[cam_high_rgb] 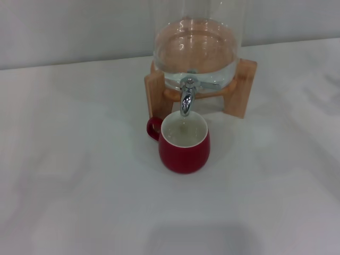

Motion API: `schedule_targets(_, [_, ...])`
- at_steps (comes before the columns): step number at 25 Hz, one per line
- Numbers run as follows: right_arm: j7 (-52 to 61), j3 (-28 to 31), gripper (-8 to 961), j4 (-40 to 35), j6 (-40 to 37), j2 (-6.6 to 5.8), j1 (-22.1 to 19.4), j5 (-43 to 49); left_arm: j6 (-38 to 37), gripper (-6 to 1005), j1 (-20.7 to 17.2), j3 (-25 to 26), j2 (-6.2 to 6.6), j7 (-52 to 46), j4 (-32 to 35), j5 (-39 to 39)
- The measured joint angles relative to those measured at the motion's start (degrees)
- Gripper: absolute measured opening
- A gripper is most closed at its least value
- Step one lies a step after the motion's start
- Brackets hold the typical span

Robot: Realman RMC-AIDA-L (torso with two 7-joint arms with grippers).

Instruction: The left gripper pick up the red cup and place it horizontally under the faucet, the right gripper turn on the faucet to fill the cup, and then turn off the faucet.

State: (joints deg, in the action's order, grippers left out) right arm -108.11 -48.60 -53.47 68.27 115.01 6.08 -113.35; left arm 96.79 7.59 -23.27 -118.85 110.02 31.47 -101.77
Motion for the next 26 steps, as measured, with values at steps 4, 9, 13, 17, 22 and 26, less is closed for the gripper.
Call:
schedule_targets(4, [-0.36, 2.23, 798, 1.5, -1.39, 0.08, 0.7, -0.87, 4.34, 833, -2.34, 0.11, -0.42, 6.07, -0.62, -0.82])
schedule_targets(9, [-1.11, 4.09, 798, 1.65, -1.04, 0.13, 0.77, -2.16, 5.63, 833, -4.06, 0.15, -0.3, 6.67, -1.8, -2.38])
schedule_targets(13, [-1.68, 3.95, 798, 2.1, -0.37, 0.13, 0.83, -2.71, 5.83, 833, -4.34, 0.16, -0.24, 6.45, -1.89, -2.46])
schedule_targets(17, [-2.1, 3.64, 798, 2.96, -0.29, 0.13, 0.98, -2.73, 5.86, 833, -4.22, 0.15, -0.15, 6.08, -1.81, -2.46])
schedule_targets(22, [-2.43, 3.52, 798, 3.84, -0.18, 0.13, 1.04, -2.76, 5.59, 833, -3.97, 0.15, -0.06, 6.02, -1.53, -2.47])
schedule_targets(26, [-2.49, 3.47, 798, 3.92, -0.11, 0.12, 1.08, -2.78, 5.44, 833, -3.73, 0.15, -0.03, 5.99, -1.5, -2.49])
